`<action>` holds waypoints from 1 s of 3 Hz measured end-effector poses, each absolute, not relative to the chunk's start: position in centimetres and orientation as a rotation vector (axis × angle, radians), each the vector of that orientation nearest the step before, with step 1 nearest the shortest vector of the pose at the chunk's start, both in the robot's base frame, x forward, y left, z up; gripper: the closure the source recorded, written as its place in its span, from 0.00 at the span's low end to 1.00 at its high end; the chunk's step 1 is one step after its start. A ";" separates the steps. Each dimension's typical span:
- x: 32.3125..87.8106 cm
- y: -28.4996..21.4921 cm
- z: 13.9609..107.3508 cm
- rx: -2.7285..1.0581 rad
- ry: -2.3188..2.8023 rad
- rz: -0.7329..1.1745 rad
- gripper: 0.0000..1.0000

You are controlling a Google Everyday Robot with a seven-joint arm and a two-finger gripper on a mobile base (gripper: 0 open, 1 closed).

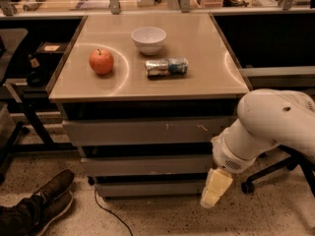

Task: Open middle drawer

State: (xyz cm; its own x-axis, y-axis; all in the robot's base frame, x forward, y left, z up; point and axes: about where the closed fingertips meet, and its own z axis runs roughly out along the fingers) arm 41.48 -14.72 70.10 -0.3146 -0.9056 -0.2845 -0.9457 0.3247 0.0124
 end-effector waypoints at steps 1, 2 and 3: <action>43.9 -13.9 64.9 -1.646 2.376 0.285 0.00; 45.5 -13.4 60.2 -1.629 2.391 0.332 0.00; 45.5 -13.4 60.2 -1.629 2.391 0.332 0.00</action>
Offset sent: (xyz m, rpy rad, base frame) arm 0.0606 0.0175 -0.1443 0.0636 0.0484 -0.0504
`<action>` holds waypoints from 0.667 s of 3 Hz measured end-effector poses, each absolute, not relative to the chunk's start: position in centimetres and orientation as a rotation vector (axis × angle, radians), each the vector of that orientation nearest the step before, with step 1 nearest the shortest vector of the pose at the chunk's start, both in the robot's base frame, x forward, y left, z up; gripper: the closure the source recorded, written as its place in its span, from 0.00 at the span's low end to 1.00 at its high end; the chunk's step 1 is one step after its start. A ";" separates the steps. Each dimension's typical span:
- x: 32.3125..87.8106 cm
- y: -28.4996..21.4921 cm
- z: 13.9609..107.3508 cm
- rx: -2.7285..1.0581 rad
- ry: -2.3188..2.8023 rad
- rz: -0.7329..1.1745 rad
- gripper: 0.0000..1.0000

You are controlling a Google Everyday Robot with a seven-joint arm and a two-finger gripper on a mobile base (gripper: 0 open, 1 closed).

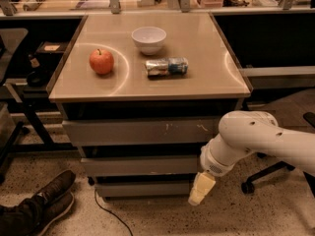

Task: Open middle drawer

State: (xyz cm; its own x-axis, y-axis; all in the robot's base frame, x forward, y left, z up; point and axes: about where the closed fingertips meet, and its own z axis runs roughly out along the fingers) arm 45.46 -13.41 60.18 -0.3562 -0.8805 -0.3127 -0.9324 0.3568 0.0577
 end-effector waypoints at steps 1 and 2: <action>45.8 -13.3 58.1 -1.602 2.391 0.377 0.00; 47.3 -13.6 54.2 -1.569 2.400 0.370 0.00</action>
Offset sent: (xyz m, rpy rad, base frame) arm 0.0445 -0.0066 -0.1081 0.0367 -0.0268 -0.0714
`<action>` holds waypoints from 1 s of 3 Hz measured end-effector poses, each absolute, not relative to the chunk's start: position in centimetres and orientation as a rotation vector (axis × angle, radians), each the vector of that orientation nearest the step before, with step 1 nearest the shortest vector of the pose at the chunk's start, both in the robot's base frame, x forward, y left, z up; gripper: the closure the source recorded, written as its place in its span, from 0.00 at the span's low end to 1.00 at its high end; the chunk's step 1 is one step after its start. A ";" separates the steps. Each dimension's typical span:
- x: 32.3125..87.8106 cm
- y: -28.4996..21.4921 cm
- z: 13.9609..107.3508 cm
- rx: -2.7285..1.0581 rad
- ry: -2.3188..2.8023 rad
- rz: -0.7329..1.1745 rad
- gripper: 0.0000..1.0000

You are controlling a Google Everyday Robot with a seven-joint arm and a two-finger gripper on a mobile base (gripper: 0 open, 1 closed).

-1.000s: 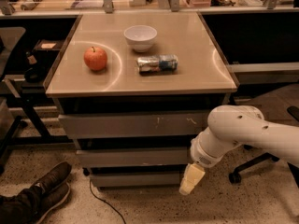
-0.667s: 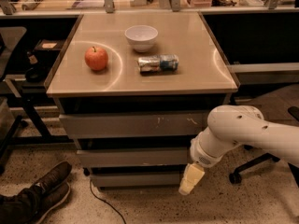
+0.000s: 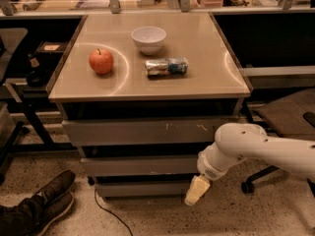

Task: Open middle drawer

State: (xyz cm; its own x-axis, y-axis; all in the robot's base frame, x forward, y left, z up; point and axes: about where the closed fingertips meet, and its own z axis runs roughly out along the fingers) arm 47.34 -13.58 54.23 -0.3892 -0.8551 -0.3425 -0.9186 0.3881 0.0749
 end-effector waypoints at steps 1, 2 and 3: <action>49.0 -13.8 51.5 -1.556 2.395 0.350 0.00; 50.3 -14.1 49.5 -1.542 2.386 0.346 0.00; 51.8 -13.7 47.9 -1.543 2.368 0.346 0.00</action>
Offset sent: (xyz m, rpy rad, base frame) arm 0.0485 -0.0088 -0.0689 0.0136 -0.0512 -0.0278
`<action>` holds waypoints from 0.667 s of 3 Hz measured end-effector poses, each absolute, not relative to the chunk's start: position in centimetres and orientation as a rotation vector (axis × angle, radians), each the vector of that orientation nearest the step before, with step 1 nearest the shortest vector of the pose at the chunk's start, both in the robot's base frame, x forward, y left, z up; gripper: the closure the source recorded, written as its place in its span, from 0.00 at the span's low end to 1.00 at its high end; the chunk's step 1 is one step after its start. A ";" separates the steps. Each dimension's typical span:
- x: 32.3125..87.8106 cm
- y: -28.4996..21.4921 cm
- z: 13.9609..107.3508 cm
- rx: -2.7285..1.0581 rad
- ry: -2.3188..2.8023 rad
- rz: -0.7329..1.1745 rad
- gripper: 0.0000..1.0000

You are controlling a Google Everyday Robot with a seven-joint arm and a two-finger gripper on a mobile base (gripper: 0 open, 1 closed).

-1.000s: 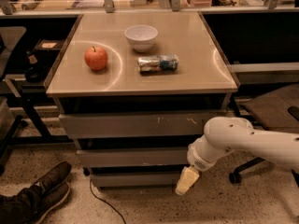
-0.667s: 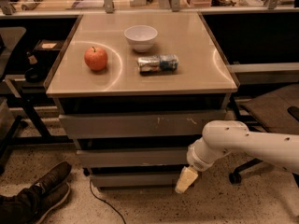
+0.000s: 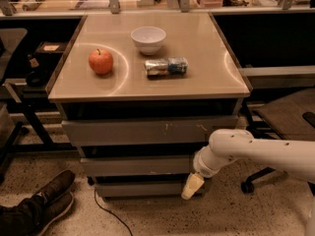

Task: Open middle drawer

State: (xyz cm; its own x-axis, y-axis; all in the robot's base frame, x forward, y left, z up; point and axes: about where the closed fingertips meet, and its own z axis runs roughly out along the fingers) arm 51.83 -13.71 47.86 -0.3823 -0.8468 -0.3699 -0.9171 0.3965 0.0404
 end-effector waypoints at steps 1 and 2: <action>52.9 -13.2 46.4 -1.548 2.354 0.352 0.00; 54.2 -12.5 45.4 -1.560 2.331 0.354 0.00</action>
Offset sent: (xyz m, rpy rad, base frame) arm 0.0404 0.0175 -0.0334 0.0244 -0.0375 0.0355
